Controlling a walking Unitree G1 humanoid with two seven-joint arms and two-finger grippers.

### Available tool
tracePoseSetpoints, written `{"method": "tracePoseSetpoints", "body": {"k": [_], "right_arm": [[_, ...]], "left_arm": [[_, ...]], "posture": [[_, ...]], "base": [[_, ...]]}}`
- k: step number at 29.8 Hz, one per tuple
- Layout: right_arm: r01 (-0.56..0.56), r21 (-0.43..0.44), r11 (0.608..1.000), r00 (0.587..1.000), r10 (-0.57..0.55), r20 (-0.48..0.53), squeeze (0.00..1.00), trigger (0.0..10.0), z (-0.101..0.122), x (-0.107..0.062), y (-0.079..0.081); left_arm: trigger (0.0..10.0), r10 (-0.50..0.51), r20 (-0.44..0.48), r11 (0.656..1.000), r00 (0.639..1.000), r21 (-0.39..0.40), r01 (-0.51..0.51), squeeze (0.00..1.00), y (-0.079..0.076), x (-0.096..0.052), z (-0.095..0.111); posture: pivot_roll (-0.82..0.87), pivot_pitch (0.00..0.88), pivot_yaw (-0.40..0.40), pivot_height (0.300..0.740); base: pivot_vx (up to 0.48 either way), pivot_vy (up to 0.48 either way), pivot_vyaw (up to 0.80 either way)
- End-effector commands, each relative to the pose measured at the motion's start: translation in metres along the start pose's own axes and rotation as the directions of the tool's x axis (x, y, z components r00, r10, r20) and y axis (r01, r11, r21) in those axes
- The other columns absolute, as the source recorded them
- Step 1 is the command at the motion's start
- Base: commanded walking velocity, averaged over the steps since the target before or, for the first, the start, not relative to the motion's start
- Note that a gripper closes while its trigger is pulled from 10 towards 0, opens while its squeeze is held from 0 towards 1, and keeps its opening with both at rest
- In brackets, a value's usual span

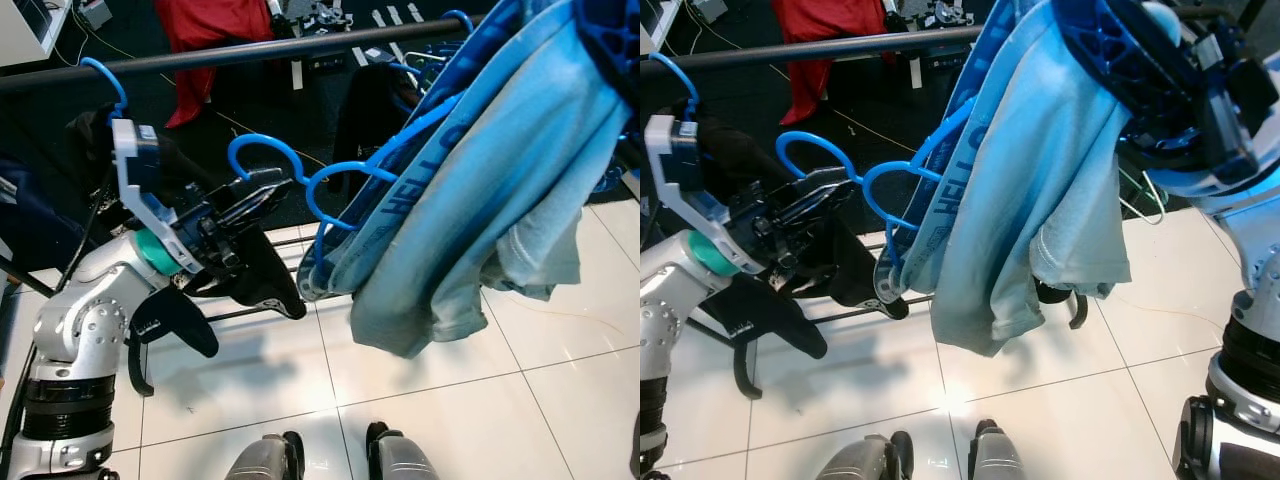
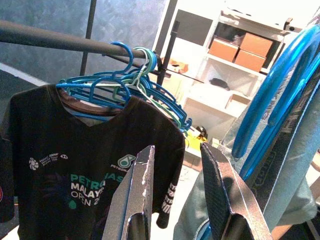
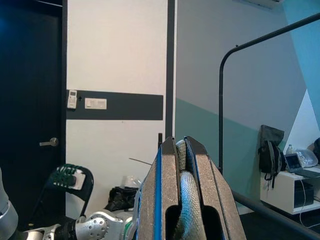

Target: Hang hanger

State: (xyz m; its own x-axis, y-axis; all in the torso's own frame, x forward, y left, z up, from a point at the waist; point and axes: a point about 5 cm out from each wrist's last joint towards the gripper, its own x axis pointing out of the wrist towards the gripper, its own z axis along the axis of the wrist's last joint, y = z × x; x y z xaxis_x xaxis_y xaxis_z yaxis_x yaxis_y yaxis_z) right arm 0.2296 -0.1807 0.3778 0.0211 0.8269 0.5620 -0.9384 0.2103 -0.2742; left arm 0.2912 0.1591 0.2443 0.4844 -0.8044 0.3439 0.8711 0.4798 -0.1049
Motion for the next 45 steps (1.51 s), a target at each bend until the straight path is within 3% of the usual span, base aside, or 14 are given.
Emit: {"method": "tracePoseSetpoints", "body": {"k": [1,3,5,7,14,15,20,21,22,23,31,36,45], "right_arm": [[-0.029,-0.004,1.0,0.999,0.029,0.013,0.0,10.0,0.003,0.003,0.003],[-0.028,-0.002,1.0,0.999,0.028,0.015,0.0,10.0,0.004,0.003,0.002],[-0.031,-0.007,1.0,0.999,0.031,0.025,0.0,10.0,0.009,0.001,0.001],[-0.034,-0.01,0.999,0.999,0.034,0.033,0.0,10.0,0.012,0.001,0.0],[-0.037,-0.01,0.999,0.999,0.037,0.038,0.0,10.0,0.014,0.002,0.0],[-0.036,-0.007,0.999,0.999,0.036,0.038,0.0,10.0,0.014,0.002,-0.001],[-0.019,0.005,1.0,0.998,0.019,0.059,0.0,10.0,0.012,0.002,-0.001],[-0.017,0.007,1.0,0.998,0.016,0.064,0.0,10.0,0.011,0.002,-0.001],[-0.017,0.007,1.0,0.998,0.016,0.064,0.0,10.0,0.011,0.002,-0.001],[-0.015,0.011,1.0,0.997,0.014,0.07,0.0,10.0,0.01,0.002,-0.001],[-0.014,0.021,1.0,0.997,0.012,0.079,0.0,10.0,0.009,0.002,-0.001],[0.013,0.091,0.996,0.991,-0.025,0.131,0.0,10.0,-0.003,-0.002,-0.002],[0.063,0.164,0.985,0.989,-0.083,0.121,0.0,10.0,-0.018,-0.011,-0.007]], "left_arm": [[10.0,-0.007,-0.007,1.0,1.0,-0.009,0.007,0.0,-0.002,-0.003,-0.002],[10.0,-0.024,-0.007,1.0,1.0,-0.017,0.024,0.0,-0.003,-0.004,-0.001],[10.0,-0.115,-0.083,0.993,0.99,-0.007,0.115,0.0,-0.012,-0.009,-0.005],[10.0,-0.152,-0.093,0.988,0.984,-0.003,0.152,0.0,-0.017,-0.007,-0.005],[10.0,-0.151,-0.075,0.988,0.986,-0.004,0.152,0.04,-0.018,-0.004,-0.006],[10.0,-0.152,-0.081,0.988,0.985,-0.009,0.151,1.0,-0.019,-0.004,-0.008],[10.0,-0.116,-0.06,0.993,0.991,-0.002,0.116,1.0,-0.02,0.002,-0.011],[10.0,-0.114,-0.054,0.993,0.992,-0.004,0.114,0.53,-0.02,0.004,-0.01],[10.0,-0.114,-0.054,0.993,0.992,-0.004,0.114,0.53,-0.02,0.004,-0.01],[10.0,-0.114,-0.05,0.994,0.992,-0.001,0.114,0.0,-0.02,0.005,-0.01],[10.0,-0.113,-0.026,0.994,0.993,0.006,0.113,0.0,-0.02,0.007,-0.004],[10.0,-0.098,0.103,0.995,0.99,-0.01,0.1,0.0,-0.021,0.018,0.012],[10.0,-0.135,0.151,0.99,0.979,-0.023,0.14,0.0,-0.029,0.023,0.021]], "posture": [[-0.14,0.1,0.097,0.74],[-0.14,0.1,0.093,0.74],[-0.14,0.1,0.075,0.74],[-0.15,0.098,0.074,0.74],[-0.15,0.1,0.069,0.74],[-0.15,0.103,0.065,0.74],[-0.14,0.106,0.07,0.74],[-0.14,0.108,0.07,0.74],[-0.14,0.108,0.07,0.74],[-0.14,0.11,0.071,0.74],[-0.13,0.112,0.07,0.74],[-0.12,0.116,0.065,0.74],[-0.12,0.121,0.058,0.74]], "base": [[0.0,0.0,0.0],[0.0,0.0,0.0],[0.0,0.0,0.0],[0.0,0.0,0.0],[0.0,0.0,0.0],[0.0,0.0,0.0],[0.0,0.0,0.0],[0.0,0.0,0.0],[0.0,0.0,0.0],[0.0,0.0,0.0],[0.0,0.0,0.0],[0.0,0.0,0.0],[0.0,0.0,0.0]]}}
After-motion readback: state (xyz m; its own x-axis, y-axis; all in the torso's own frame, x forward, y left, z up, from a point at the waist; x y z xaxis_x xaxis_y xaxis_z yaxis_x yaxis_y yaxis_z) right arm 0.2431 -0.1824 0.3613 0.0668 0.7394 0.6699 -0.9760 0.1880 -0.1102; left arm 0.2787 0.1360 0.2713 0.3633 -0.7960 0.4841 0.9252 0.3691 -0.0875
